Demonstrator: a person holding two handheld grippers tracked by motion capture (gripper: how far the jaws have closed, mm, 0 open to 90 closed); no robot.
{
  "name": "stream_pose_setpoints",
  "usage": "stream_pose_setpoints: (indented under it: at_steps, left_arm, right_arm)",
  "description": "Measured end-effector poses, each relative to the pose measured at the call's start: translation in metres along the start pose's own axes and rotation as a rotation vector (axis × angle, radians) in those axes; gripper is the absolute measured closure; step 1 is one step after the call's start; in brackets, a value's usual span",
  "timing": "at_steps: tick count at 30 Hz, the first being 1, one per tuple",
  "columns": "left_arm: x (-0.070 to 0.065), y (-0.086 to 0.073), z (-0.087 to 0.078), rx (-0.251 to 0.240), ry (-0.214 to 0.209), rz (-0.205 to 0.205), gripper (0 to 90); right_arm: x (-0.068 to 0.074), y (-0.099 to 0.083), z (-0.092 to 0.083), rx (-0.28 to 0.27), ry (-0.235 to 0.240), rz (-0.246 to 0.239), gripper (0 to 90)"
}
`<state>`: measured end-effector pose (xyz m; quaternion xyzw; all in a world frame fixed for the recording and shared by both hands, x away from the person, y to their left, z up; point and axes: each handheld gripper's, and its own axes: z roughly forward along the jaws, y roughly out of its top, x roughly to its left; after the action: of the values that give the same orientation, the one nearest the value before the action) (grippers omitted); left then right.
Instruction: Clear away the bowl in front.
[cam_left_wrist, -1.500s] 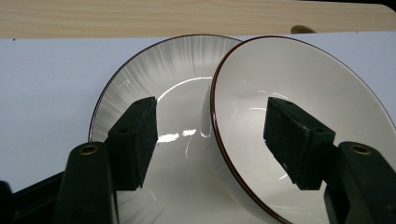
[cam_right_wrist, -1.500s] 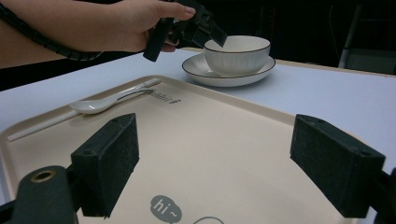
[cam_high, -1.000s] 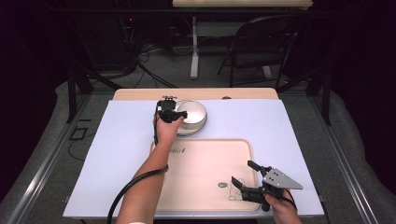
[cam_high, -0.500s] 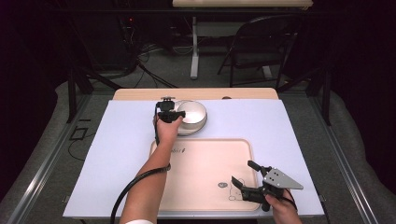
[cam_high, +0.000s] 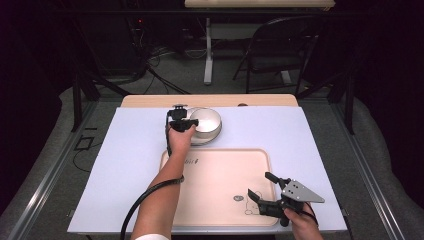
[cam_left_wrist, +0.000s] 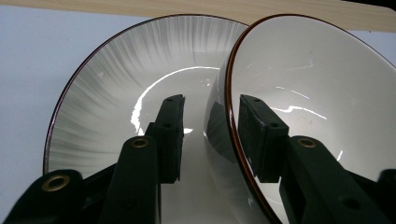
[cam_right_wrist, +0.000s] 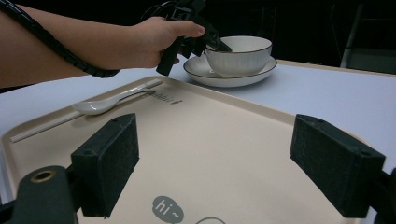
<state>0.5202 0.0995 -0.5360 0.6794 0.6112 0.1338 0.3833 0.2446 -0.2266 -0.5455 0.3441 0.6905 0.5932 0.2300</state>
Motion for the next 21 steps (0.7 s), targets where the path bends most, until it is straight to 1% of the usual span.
stream_pose_setpoints:
  at_steps: [2, 3, 5, 6, 7, 12, 13, 14, 15, 21]
  left_arm:
    - [-0.0007, 0.0004, -0.0002, 0.006, -0.002, 0.002, 66.3]
    - [-0.0016, 0.0003, -0.0001, 0.003, 0.002, 0.003, 66.3]
    - [-0.0026, 0.0005, -0.0002, 0.002, 0.002, 0.006, 71.3]
    - [-0.003, 0.0004, -0.0002, 0.0, 0.002, 0.005, 71.3]
    - [-0.0037, 0.0005, -0.0002, -0.002, 0.003, -0.002, 74.2]
    - [-0.005, 0.0012, -0.0002, -0.002, 0.019, -0.006, 77.7]
    - [-0.0051, 0.0016, -0.0006, 0.003, 0.026, -0.003, 77.7]
    - [-0.006, 0.0024, -0.0004, 0.003, 0.039, -0.007, 79.7]
    - [-0.0063, 0.0026, -0.0003, 0.004, 0.041, -0.009, 80.3]
    - [-0.0081, 0.0028, -0.0006, 0.008, 0.057, -0.01, 80.6]
  right_arm:
    - [-0.0001, 0.0, 0.0, -0.001, 0.0, 0.001, 14.7]
    - [-0.0001, 0.0, 0.0, -0.001, 0.0, 0.001, 14.7]
    - [0.0, 0.0001, 0.0002, -0.001, 0.0, 0.001, 14.7]
    - [0.0, 0.0001, 0.0002, -0.001, 0.0, 0.001, 14.7]
    - [0.0003, 0.0002, -0.0001, -0.001, 0.003, -0.002, 14.7]
    - [0.0002, 0.0002, 0.0001, -0.002, 0.002, 0.0, 14.7]
    - [0.0002, 0.0002, 0.0001, -0.002, 0.002, 0.0, 14.7]
    - [0.0002, 0.0002, 0.0, -0.002, 0.002, 0.0, 14.7]
    - [0.0002, 0.0003, 0.0, -0.002, 0.002, 0.0, 14.7]
    - [0.0001, 0.0003, 0.0002, -0.002, 0.004, 0.0, 14.7]
